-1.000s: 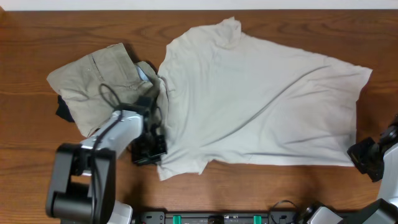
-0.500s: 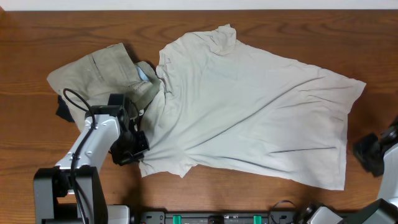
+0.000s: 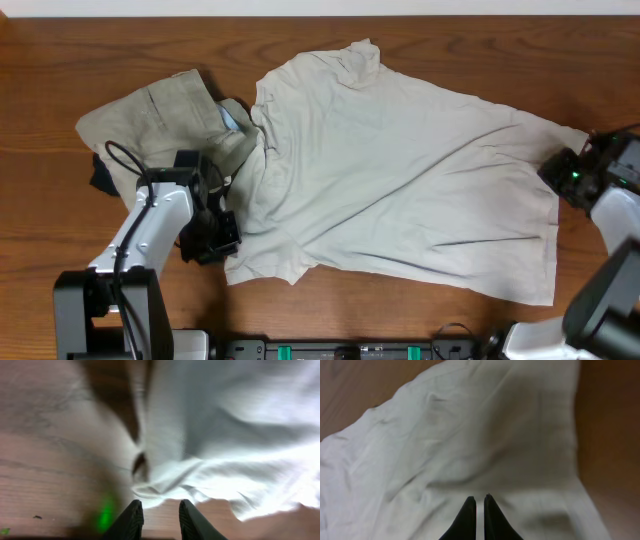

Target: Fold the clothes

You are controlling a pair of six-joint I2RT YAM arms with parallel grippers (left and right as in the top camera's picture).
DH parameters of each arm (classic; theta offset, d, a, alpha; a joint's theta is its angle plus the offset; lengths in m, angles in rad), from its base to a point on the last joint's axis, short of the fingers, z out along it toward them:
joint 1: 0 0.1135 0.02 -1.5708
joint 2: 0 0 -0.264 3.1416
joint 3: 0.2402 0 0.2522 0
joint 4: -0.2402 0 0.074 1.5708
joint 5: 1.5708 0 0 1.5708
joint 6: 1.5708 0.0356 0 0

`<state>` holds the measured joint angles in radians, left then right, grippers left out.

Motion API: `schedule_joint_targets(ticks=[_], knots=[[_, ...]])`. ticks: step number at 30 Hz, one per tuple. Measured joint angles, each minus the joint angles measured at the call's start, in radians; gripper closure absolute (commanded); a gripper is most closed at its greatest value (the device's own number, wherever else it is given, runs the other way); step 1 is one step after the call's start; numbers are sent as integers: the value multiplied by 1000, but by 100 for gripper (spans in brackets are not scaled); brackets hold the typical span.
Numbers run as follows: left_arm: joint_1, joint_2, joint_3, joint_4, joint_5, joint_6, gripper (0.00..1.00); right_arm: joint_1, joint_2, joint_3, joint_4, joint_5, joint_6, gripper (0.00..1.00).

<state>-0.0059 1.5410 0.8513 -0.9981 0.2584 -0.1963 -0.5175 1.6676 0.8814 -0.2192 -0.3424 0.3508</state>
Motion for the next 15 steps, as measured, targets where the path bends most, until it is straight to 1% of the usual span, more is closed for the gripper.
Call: schedule_joint_targets(ticks=[3,6,8,11,15], knots=[[-47,-21,42,-8,31,43,73,4,84,0,107,-9,23,98],[-124,-57,78,-8,56,83,72,4,159,6,196,-10,46,99],[-177,-72,91,-4,69,101,73,5,198,19,221,-5,56,99],[-261,-79,97,0,83,119,73,10,267,65,270,4,77,99],[-352,-79,97,13,89,122,72,23,372,188,306,27,107,99]])
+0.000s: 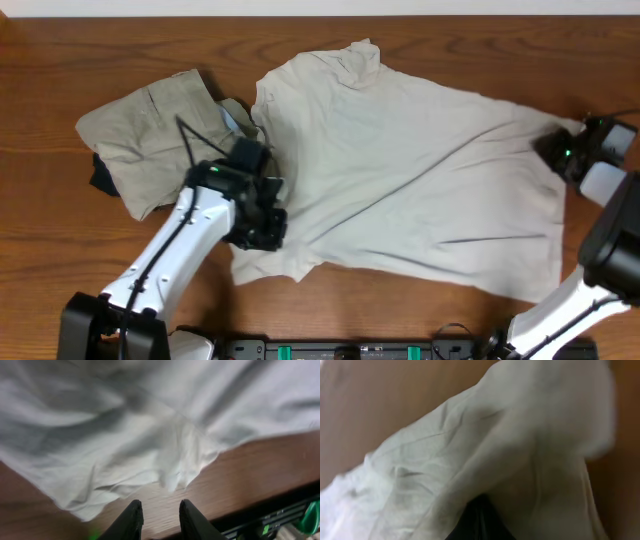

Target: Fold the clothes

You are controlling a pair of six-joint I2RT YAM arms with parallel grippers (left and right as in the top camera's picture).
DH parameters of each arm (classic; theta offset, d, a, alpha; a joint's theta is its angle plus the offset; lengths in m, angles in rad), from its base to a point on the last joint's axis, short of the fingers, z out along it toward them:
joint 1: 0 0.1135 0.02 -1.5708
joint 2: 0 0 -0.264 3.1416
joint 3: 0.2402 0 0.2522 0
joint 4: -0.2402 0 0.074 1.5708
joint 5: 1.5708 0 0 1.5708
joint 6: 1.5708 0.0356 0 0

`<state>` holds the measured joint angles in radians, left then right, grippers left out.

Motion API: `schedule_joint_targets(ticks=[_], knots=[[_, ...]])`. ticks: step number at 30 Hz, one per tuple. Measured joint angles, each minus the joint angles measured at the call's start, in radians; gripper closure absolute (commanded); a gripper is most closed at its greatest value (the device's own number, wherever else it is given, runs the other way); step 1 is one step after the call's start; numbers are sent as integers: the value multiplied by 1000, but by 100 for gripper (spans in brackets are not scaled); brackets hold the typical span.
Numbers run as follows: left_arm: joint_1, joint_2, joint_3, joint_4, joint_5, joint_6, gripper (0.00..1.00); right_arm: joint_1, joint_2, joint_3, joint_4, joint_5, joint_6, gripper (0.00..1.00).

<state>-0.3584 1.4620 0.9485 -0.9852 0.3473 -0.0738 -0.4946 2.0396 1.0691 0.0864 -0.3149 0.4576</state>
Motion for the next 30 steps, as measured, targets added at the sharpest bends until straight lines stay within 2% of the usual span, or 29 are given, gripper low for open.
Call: schedule_joint_targets(ticks=[1,5,8,9,11,12,15,19,24,30], knots=[[-15,0,0,5,2,-1,72,3,32,43,4,4,6,99],[-62,0,0,45,8,-19,59,3,131,224,-80,10,20,99],[-77,0,0,84,21,-32,45,3,199,373,-190,10,24,98],[-79,0,0,97,21,-37,41,2,222,427,-232,8,21,92],[-79,0,0,121,24,-47,35,2,255,512,-308,-8,11,67],[-79,0,0,129,26,-49,33,2,265,552,-346,-22,-6,60],[-79,0,0,148,30,-57,31,-2,273,678,-505,-97,-74,50],[-79,0,1,183,32,-57,29,-21,249,797,-719,-188,-138,50],[-66,0,36,225,32,-48,18,-56,129,819,-1018,-223,-235,51],[3,0,123,237,35,-28,14,-63,-11,830,-1336,-48,-278,43]])
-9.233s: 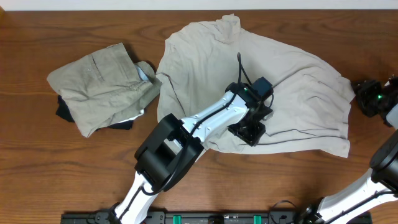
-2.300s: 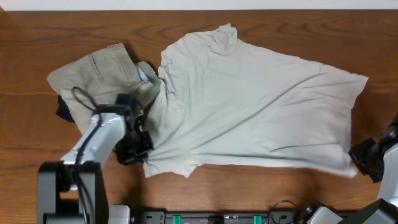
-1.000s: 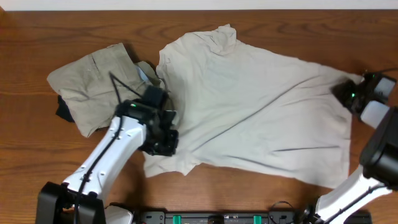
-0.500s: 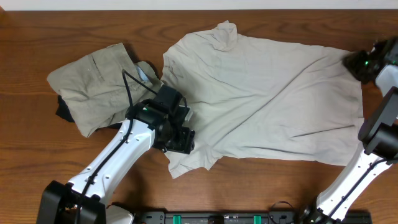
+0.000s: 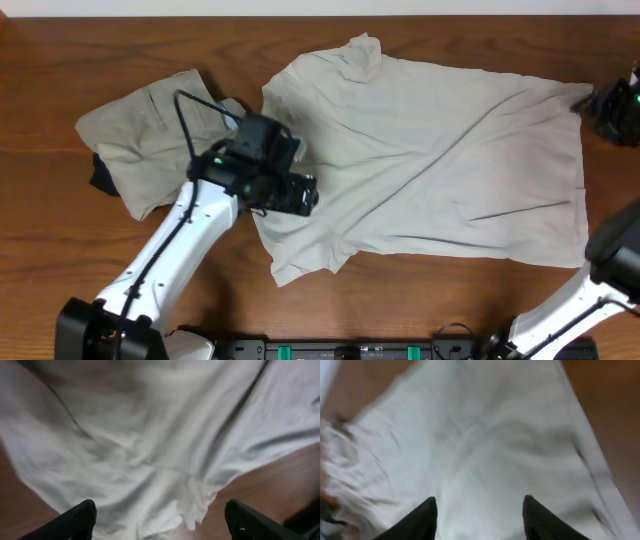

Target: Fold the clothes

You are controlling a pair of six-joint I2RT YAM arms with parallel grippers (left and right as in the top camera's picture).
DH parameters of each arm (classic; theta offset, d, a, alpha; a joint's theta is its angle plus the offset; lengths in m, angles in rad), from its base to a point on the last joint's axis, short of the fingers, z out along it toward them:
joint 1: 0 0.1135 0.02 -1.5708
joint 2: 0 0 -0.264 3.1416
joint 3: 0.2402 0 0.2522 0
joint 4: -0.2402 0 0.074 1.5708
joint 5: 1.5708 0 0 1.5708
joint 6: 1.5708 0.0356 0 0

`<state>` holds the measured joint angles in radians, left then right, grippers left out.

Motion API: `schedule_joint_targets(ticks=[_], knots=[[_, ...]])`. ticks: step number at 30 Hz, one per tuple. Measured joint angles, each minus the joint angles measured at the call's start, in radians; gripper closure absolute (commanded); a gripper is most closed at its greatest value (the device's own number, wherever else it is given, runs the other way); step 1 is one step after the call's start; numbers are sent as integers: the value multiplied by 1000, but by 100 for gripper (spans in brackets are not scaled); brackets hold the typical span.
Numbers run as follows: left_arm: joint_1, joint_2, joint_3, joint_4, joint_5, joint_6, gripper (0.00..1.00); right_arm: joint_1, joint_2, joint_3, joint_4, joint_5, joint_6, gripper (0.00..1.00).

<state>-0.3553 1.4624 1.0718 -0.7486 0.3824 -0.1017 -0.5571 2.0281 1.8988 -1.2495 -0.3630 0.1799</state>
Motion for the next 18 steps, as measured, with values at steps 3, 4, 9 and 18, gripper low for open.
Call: schedule_joint_targets(ticks=[3,4,9,18], knots=[[37,0,18,11,0,6,11,0,-21,-12,-60,105,2,43],[48,0,18,13,0,10,11,0,-22,-34,-54,133,2,43],[69,0,18,13,0,53,11,-7,-19,-242,51,192,8,51],[69,34,18,77,-24,135,51,-9,-8,-492,159,85,-6,83]])
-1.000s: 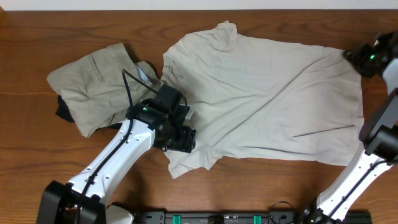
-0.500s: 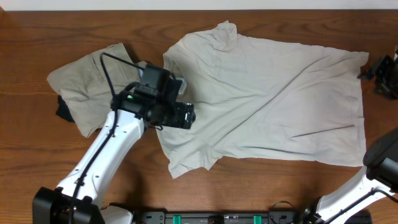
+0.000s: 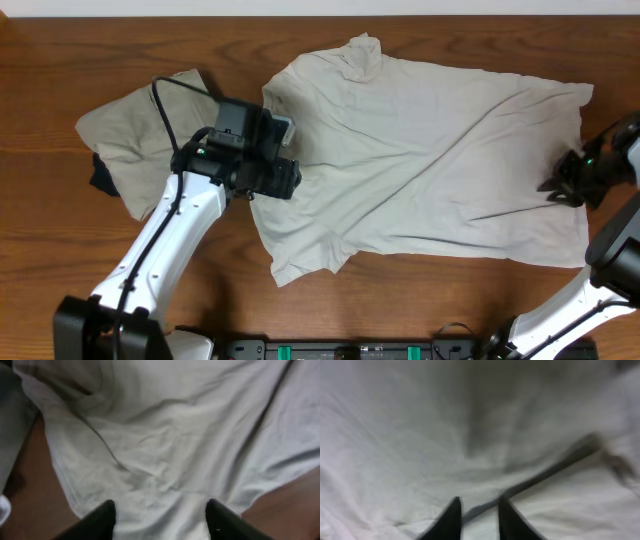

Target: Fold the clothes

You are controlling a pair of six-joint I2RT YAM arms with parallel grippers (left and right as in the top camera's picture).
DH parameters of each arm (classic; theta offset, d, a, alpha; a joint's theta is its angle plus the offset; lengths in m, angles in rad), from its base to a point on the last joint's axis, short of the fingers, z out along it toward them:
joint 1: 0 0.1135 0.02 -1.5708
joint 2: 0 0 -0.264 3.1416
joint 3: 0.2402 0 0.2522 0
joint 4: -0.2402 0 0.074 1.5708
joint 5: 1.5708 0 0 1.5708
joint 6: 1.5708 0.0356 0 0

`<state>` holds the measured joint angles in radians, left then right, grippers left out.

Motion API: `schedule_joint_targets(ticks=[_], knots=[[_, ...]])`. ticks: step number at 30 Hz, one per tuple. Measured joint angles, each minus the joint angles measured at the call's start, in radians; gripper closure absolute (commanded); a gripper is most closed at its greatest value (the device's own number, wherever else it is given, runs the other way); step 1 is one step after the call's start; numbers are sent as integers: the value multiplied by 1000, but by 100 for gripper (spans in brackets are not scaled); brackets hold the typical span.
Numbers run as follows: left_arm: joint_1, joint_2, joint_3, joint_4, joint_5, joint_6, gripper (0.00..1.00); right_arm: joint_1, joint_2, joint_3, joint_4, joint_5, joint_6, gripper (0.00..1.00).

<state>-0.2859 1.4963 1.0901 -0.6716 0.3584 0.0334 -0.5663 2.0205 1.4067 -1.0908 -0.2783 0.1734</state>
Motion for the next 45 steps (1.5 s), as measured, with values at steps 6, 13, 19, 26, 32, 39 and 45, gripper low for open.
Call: schedule_joint_targets(ticks=[6,13,19,26,32,39,45], knots=[[0,147,0,52,-3,25,60,1,0,-70,2,96,63,88],[0,303,0,53,-20,40,60,3,-25,-142,71,164,125,94],[0,361,5,39,-36,50,62,1,-24,-142,3,401,186,96],[0,362,5,24,-37,50,62,-4,-21,-85,-75,553,217,95],[0,362,8,-29,-37,50,61,-4,-44,21,-106,426,141,71],[0,288,54,-49,-48,19,49,3,-156,72,-31,-11,-68,82],[0,188,117,183,-47,9,53,71,-160,42,173,-113,-72,94]])
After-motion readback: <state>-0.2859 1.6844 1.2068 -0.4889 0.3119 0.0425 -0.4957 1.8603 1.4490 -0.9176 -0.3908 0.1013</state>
